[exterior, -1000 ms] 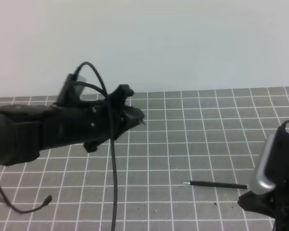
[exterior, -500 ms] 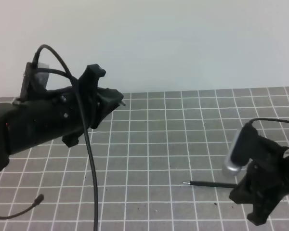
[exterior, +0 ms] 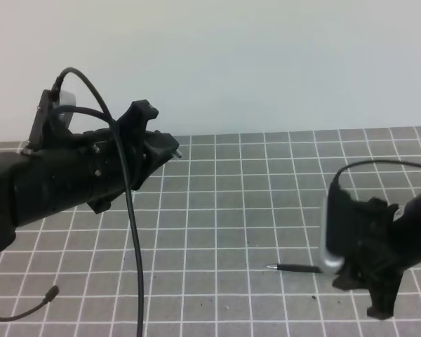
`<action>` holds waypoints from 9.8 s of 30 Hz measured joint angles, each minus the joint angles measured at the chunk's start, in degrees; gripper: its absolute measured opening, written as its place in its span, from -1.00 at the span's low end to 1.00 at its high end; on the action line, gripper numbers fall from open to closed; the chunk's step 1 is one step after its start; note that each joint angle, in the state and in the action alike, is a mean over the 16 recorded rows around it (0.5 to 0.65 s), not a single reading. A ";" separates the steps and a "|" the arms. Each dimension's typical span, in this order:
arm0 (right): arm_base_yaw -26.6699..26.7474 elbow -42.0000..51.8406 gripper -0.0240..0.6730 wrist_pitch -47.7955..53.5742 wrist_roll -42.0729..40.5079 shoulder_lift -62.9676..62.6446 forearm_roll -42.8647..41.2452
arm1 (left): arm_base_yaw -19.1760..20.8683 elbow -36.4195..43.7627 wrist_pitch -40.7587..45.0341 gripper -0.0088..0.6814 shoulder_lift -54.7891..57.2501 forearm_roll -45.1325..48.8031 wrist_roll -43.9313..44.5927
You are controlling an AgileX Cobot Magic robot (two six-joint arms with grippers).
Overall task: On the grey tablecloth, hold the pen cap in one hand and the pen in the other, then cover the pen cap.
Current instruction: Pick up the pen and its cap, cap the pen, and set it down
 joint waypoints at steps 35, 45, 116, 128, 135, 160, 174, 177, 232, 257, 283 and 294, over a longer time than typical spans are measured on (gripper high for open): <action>5.52 -13.31 0.03 3.75 15.33 15.80 -18.14 | 0.00 0.00 3.20 -0.97 0.00 0.00 7.46; 5.52 -13.67 -0.13 3.02 15.35 18.50 -18.92 | 0.00 0.03 3.51 -0.97 0.00 -0.66 7.46; 12.07 -23.96 -0.71 10.53 46.34 -5.80 5.61 | -12.52 -0.41 -16.29 -0.97 -8.27 -5.00 9.98; 12.07 -23.96 -0.71 11.19 45.52 -6.01 6.11 | -12.52 -0.41 -14.95 -0.97 -8.27 -5.00 7.84; 12.07 -23.96 -0.71 11.44 45.28 -6.01 6.43 | -12.52 -0.42 -14.03 -0.97 -8.28 -5.31 6.86; 12.07 -23.96 -0.71 12.83 46.40 -6.01 5.80 | -12.52 -0.42 -12.15 -0.97 -8.26 -5.31 5.08; 12.08 -23.96 -0.71 10.18 46.72 -5.96 5.78 | -12.49 -0.42 -8.35 -0.97 -8.30 -5.31 9.11; 12.08 -23.96 -0.71 9.49 46.72 -5.96 5.90 | -12.47 -0.42 -7.26 -0.97 -8.30 -5.31 11.25; 12.05 -23.32 -0.72 3.43 48.11 -5.96 4.30 | -17.31 -0.42 -0.31 -0.09 -2.86 -5.19 21.89; 4.40 -24.02 -0.72 13.23 51.89 -2.88 -4.61 | -17.52 -0.14 -17.64 -0.42 -14.74 -0.52 45.02; 3.22 -15.18 -0.52 4.71 47.94 11.00 1.67 | -17.51 14.23 -32.47 -0.97 -16.43 -5.25 72.11; 3.25 -15.16 -0.23 6.61 48.11 10.95 -0.42 | -17.51 14.56 -30.14 -0.97 -16.43 -5.11 69.47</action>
